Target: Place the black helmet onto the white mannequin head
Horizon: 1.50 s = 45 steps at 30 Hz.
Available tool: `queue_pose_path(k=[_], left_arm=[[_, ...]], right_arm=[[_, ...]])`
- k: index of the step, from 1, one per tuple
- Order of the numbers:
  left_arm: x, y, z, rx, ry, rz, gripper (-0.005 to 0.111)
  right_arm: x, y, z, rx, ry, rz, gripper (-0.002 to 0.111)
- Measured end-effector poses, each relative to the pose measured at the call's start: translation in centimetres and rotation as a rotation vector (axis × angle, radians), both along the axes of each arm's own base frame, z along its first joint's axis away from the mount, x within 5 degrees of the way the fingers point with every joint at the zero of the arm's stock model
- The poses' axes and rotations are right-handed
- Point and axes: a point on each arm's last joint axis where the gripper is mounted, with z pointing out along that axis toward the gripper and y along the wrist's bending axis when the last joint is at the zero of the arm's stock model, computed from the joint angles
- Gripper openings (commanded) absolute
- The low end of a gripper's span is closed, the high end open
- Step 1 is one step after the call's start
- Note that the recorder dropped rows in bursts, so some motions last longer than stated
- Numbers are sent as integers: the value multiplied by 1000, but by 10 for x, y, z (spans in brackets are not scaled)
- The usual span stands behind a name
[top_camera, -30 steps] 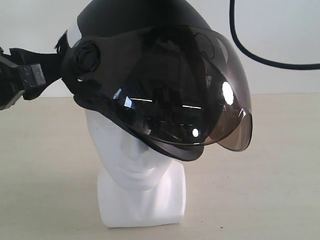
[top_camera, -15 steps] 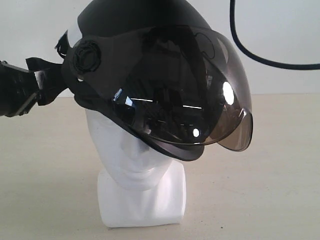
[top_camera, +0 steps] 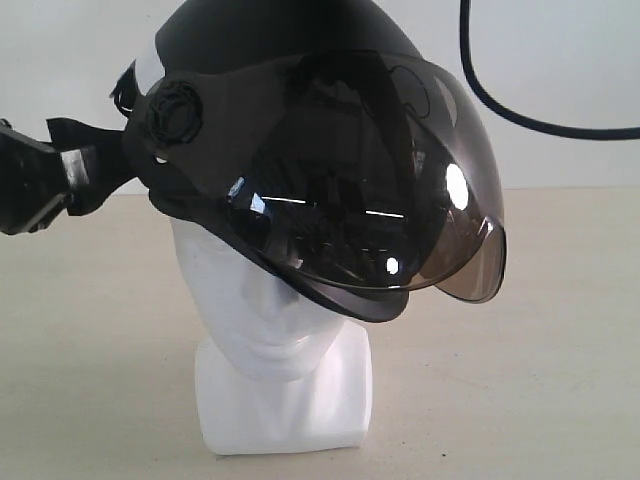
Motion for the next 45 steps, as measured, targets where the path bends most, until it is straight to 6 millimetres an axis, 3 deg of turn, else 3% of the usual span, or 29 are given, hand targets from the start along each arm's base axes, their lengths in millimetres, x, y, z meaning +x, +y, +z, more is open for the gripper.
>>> queue_pose_path(k=[7,27,30,35,45], left_arm=[[-14,-3,17,-55,-81,-67,63],[10,-6,4,-135,-68,-22,61],[12,-7,2,-146,-74,-30,48],[15,-10,0,-141,-97,-58,7],[18,-11,-9,-63,-76,-56,4]], right_arm=[[0,0,0,0,0,0,0],[0,0,0,1,-7,-5,0],[1,0,1,1,-9,-6,0],[1,0,1,0,-11,-7,0],[1,0,0,-4,-10,-5,0]])
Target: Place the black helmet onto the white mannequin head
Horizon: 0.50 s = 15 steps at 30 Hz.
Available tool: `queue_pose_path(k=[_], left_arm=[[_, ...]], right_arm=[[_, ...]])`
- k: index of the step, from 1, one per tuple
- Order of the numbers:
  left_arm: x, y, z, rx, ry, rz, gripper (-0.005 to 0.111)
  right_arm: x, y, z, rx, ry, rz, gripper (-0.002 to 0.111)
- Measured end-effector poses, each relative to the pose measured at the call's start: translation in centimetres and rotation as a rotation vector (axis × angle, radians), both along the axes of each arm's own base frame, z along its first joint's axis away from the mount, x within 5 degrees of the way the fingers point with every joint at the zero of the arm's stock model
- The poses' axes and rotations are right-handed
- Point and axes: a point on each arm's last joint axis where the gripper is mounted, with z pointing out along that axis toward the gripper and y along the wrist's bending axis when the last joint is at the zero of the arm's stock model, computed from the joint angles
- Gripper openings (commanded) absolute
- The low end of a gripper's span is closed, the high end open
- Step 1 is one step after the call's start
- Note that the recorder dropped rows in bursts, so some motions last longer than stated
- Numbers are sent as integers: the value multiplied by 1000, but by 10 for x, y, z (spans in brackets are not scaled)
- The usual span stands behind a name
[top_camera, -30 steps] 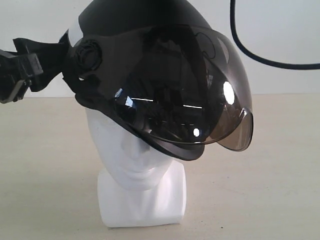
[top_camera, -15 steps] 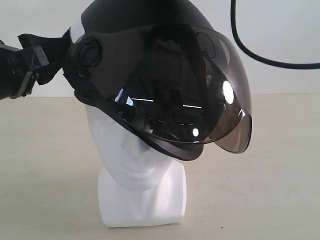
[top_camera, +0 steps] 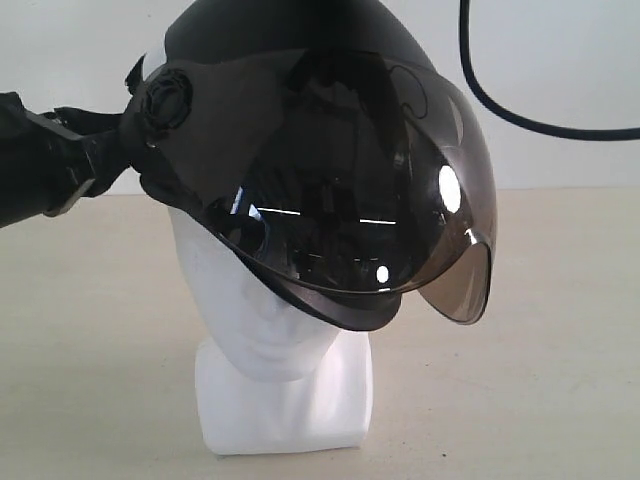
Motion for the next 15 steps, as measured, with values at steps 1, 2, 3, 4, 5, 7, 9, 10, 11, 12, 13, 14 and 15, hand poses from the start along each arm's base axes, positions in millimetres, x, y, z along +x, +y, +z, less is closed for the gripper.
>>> queue_pose_path(k=[1,2,3,4,5,7,9,10,11,12,13,14,15], left_arm=[[0,0,-2,18,6,3,4],[0,0,-3,32,9,3,4],[1,0,-5,51,13,2,4],[0,0,-5,62,13,-2,4],[0,0,-6,70,13,-3,4],[0,0,-7,96,13,-7,4],[-2,0,-10,155,21,-4,4],[-3,1,-9,170,18,4,4],[-5,3,-6,189,7,9,4],[-9,4,-4,210,-6,11,4],[-13,6,-1,224,-23,13,4],[-17,7,1,229,-36,14,4],[-23,9,6,231,-61,14,4]], right_arm=[[0,0,0,0,0,0,0],[0,0,0,0,0,0,0],[0,0,0,0,0,0,0],[0,0,0,0,0,0,0],[0,0,0,0,0,0,0],[0,0,0,0,0,0,0],[0,0,0,-3,4,3,0],[0,0,-1,-4,5,5,0],[-1,0,-1,-5,6,6,0],[-1,0,-1,-6,8,7,0],[-1,0,-1,-7,9,8,0],[-1,0,-1,-7,9,8,0],[-1,0,-1,-7,9,8,0]])
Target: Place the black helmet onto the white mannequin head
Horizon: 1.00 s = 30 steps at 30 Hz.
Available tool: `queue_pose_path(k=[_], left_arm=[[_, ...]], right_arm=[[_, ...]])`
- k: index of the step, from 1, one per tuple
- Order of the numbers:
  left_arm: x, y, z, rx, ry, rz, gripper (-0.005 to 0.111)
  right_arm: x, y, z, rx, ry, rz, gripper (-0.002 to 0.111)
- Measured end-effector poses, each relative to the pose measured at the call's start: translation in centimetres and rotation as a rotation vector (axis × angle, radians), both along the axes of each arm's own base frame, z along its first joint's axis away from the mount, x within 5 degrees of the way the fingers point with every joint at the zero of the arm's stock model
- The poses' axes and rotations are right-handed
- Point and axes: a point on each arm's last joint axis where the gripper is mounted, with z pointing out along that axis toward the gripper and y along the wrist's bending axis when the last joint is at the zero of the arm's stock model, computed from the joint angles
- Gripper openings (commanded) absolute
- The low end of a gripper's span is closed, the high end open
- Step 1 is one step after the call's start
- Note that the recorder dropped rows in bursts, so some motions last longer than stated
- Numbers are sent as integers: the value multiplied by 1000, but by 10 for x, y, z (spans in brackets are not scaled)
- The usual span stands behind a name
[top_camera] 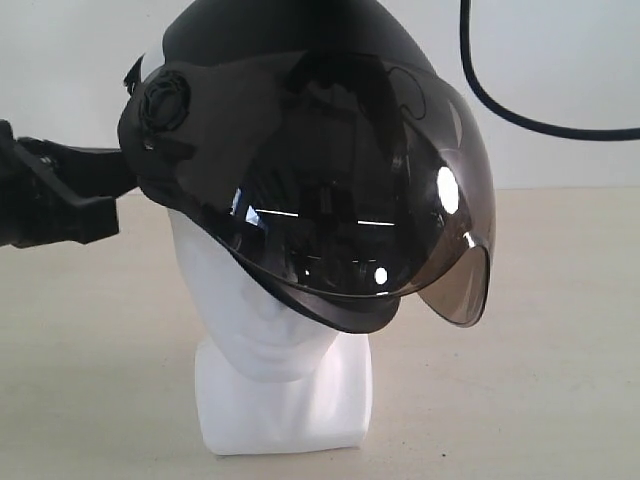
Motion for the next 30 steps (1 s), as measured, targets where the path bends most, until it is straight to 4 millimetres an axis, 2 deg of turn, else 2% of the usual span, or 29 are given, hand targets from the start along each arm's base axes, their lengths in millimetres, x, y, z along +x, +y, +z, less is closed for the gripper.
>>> queue_pose_path(k=[2,3,5,7,10,13,17,18,25,26,28,30], left_arm=[[-11,3,12,-9,-55,-3,4],[-24,7,27,-28,-122,-6,4],[-37,11,41,-65,-183,-16,4],[-46,11,47,-100,-189,-44,4],[-50,8,44,-103,-136,-79,4],[-49,13,36,-95,-23,-17,5],[-62,21,39,-108,23,32,30],[-66,24,43,-132,17,47,31],[-75,29,50,-223,21,85,28],[-75,29,50,-231,29,87,24],[-72,29,49,-241,42,97,9],[-69,29,48,-267,62,113,5]], right_arm=[[0,0,0,-1,1,1,0],[0,0,0,-2,2,2,0],[0,0,0,-4,5,5,0],[-1,0,-1,-5,6,5,0],[-1,0,-1,-5,6,5,0],[-1,0,-1,-6,7,7,0],[-1,0,-1,-7,8,7,0],[-1,0,0,-7,8,8,0],[-1,0,-1,-12,13,14,0],[-1,0,-1,-12,14,14,0],[-2,0,-1,-12,14,16,0],[-2,1,-1,-13,15,17,0]])
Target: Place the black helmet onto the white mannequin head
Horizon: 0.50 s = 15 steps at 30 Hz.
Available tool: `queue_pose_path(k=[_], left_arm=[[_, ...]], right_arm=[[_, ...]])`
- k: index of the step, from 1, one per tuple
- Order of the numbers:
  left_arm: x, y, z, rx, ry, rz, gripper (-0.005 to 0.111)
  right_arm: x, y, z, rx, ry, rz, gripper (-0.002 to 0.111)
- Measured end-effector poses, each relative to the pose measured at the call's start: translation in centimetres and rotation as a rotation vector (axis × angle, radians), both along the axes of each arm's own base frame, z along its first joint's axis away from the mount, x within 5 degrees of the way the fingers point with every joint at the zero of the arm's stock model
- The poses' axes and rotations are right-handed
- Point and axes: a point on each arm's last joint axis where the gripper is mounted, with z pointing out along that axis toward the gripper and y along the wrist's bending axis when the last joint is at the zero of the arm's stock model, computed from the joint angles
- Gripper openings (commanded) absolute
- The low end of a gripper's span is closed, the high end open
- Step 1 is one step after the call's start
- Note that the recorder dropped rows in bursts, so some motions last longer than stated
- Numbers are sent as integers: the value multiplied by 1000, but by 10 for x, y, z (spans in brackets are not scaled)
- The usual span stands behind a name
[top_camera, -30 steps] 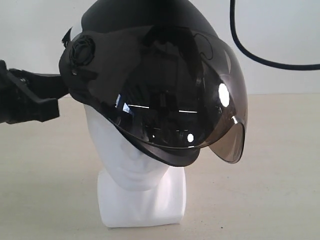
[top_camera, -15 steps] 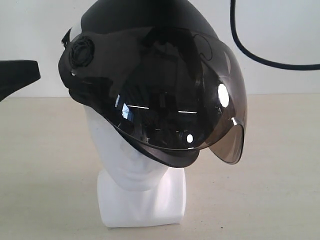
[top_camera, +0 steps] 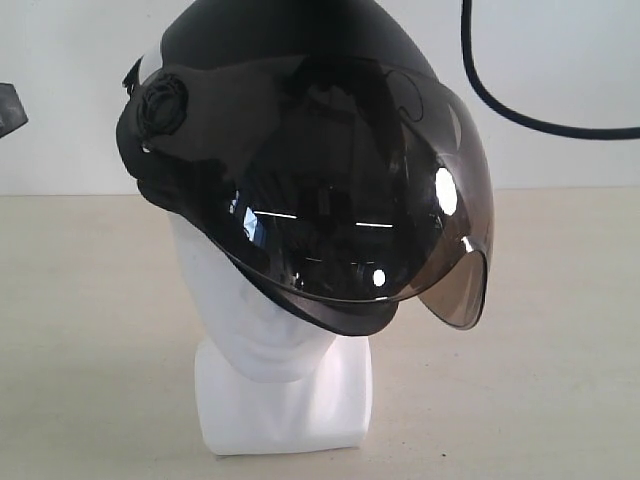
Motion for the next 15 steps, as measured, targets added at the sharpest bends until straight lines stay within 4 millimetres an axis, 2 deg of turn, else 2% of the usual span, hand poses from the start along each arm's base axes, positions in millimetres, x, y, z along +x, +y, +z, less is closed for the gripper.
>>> queue_pose_path(k=[11,15], left_arm=[[16,-10,-4,-27,63,-50,4],[31,-15,-3,-41,49,-54,4]], right_arm=[[-2,1,0,-8,14,16,0],[-2,1,0,-8,17,19,0]])
